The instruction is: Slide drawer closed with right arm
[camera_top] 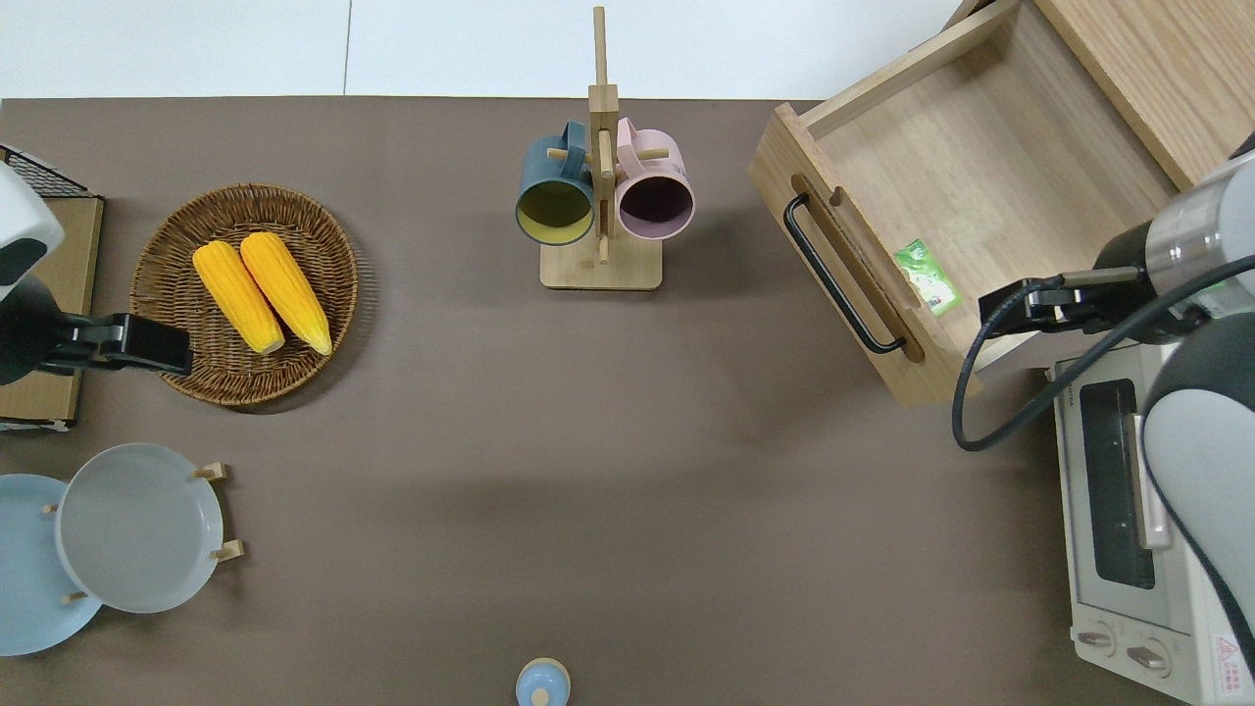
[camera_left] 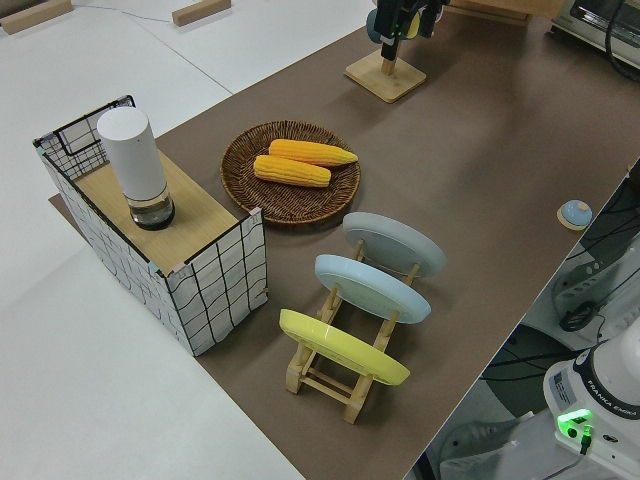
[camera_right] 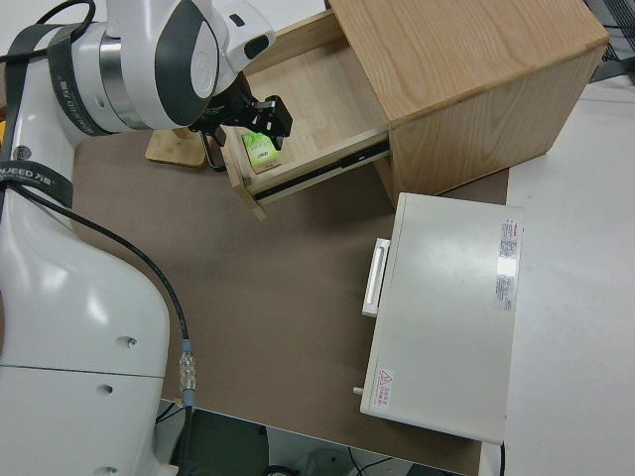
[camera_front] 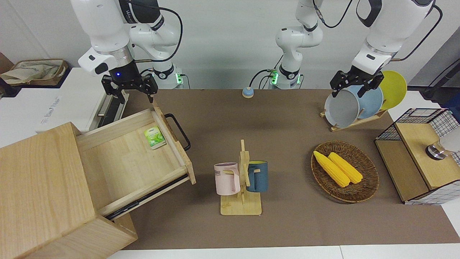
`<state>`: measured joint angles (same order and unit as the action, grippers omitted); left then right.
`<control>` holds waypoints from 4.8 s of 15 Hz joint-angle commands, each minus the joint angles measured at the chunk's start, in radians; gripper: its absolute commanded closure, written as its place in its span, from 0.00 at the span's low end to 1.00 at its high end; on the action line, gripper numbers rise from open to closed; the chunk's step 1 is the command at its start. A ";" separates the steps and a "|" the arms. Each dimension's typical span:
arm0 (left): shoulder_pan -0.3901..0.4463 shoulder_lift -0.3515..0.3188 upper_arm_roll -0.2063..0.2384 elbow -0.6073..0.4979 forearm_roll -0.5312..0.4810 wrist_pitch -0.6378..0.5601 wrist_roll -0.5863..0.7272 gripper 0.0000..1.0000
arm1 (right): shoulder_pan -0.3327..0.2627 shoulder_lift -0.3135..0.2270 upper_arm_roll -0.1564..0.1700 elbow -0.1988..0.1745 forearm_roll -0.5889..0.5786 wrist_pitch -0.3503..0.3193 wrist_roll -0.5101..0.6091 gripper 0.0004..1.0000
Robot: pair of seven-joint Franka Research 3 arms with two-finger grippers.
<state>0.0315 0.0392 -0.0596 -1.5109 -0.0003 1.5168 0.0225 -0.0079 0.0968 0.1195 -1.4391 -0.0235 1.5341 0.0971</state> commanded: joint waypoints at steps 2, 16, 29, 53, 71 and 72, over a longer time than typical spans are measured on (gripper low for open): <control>0.004 0.011 -0.006 0.024 0.017 -0.020 0.010 0.01 | -0.018 -0.009 0.011 0.006 -0.004 -0.026 -0.048 1.00; 0.004 0.011 -0.006 0.026 0.017 -0.020 0.010 0.01 | 0.046 -0.077 0.026 0.042 -0.009 -0.017 0.103 1.00; 0.004 0.011 -0.006 0.026 0.017 -0.020 0.010 0.01 | 0.304 0.041 0.031 0.014 -0.056 0.109 0.843 1.00; 0.004 0.011 -0.006 0.026 0.017 -0.020 0.010 0.01 | 0.223 0.213 0.017 -0.092 -0.047 0.325 1.271 1.00; 0.004 0.011 -0.006 0.026 0.017 -0.020 0.010 0.01 | -0.024 0.284 0.028 -0.011 -0.042 0.417 1.017 1.00; 0.004 0.011 -0.006 0.026 0.017 -0.020 0.010 0.01 | -0.040 0.287 0.028 -0.009 -0.042 0.417 0.976 1.00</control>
<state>0.0315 0.0392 -0.0596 -1.5109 -0.0003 1.5168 0.0225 0.0021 0.3524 0.1256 -1.4777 -0.0643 1.9391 1.1674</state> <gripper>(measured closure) 0.004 0.991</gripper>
